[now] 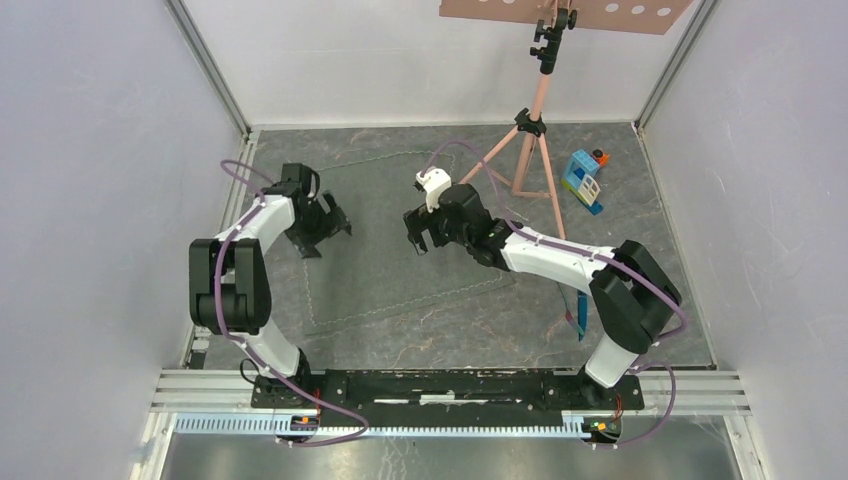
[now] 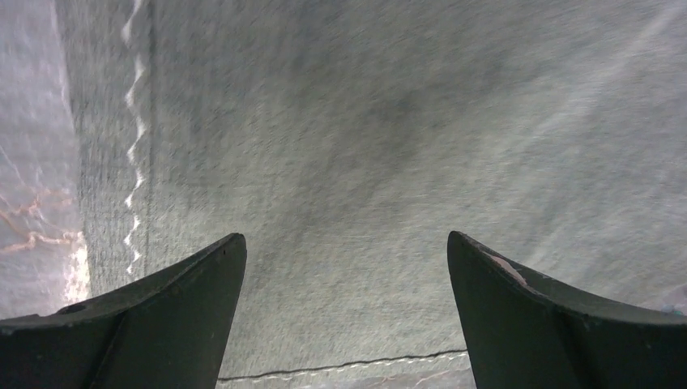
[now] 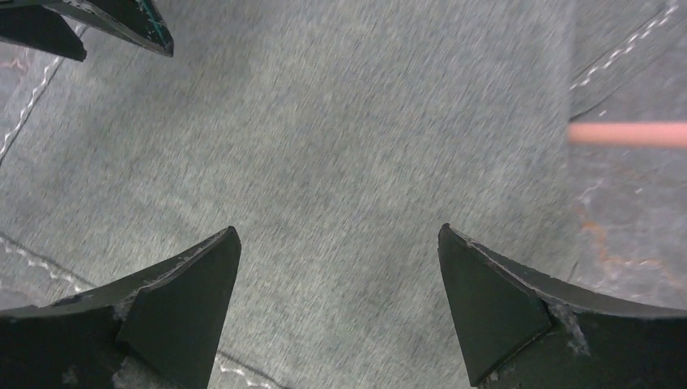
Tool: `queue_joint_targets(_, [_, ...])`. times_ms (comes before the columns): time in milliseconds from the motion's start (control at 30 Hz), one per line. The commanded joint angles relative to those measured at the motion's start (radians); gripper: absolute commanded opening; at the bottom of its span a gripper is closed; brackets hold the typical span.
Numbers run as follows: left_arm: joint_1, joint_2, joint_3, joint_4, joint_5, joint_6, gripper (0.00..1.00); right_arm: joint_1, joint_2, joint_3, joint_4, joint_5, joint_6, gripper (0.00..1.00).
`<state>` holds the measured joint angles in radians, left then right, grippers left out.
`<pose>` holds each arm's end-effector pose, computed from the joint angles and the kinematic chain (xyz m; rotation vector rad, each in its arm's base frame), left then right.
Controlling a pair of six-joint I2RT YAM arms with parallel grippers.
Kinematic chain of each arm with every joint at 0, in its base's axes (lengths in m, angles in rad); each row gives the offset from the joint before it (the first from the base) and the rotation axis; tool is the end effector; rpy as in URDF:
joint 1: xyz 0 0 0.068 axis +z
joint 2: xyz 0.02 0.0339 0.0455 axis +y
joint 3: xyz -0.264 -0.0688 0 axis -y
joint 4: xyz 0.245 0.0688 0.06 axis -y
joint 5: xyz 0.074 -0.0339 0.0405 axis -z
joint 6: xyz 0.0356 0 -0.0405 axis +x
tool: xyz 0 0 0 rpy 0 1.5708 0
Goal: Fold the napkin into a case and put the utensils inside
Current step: Flatten out the crumpled napkin at the center of the board, then pick up the flattened napkin from the center of the board.
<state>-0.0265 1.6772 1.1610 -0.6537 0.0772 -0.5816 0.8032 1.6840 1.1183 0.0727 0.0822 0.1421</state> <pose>0.3333 -0.0116 0.2064 -0.7379 2.6694 -0.2705 0.2696 0.2752 0.2433 -0.6325 2.0022 0.4945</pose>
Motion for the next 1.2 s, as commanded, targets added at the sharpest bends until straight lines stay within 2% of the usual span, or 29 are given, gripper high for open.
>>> queue_joint_targets(0, [0.084,0.005,-0.100,0.066,0.058,-0.099,1.00,0.004,-0.014,-0.030,0.012,-0.051,0.070,0.98])
queue_joint_targets(167, [0.183,0.006,-0.189,0.036,0.015,-0.105,1.00,0.003,-0.037,-0.082,0.014,-0.043,0.077,0.98])
queue_joint_targets(233, [0.239,-0.006,-0.217,0.012,-0.046,-0.105,1.00,0.004,-0.054,-0.112,0.028,-0.034,0.086,0.98])
queue_joint_targets(300, [0.295,-0.013,-0.242,0.026,-0.038,-0.099,1.00,0.002,-0.071,-0.126,0.021,-0.018,0.089,0.98])
queue_joint_targets(433, [0.354,0.002,-0.212,-0.031,-0.150,-0.088,1.00,0.001,-0.110,-0.156,0.014,0.007,0.093,0.98])
queue_joint_targets(533, [0.397,-0.051,-0.213,-0.050,-0.234,-0.093,1.00,0.001,-0.123,-0.157,-0.022,0.054,0.088,0.98])
queue_joint_targets(667, [0.397,-0.168,-0.246,-0.049,-0.288,-0.073,1.00,-0.015,-0.122,-0.157,-0.067,0.095,0.085,0.98])
queue_joint_targets(800, [0.388,-0.359,-0.308,-0.010,-0.186,-0.031,1.00,-0.026,-0.124,-0.185,-0.053,0.081,0.107,0.98])
queue_joint_targets(867, [0.383,-0.461,-0.353,0.066,-0.023,-0.015,1.00,-0.025,-0.121,-0.219,-0.005,0.037,0.138,0.97])
queue_joint_targets(933, [0.368,-0.533,-0.381,0.146,0.120,-0.027,1.00,-0.025,-0.105,-0.251,0.057,-0.051,0.159,0.88])
queue_joint_targets(1033, [0.313,-0.547,-0.392,0.254,0.258,-0.079,1.00,-0.026,-0.052,-0.246,0.066,-0.130,0.170,0.73])
queue_joint_targets(1167, [0.177,-0.468,-0.348,0.321,0.275,-0.118,1.00,-0.026,0.004,-0.255,0.086,-0.137,0.166,0.62])
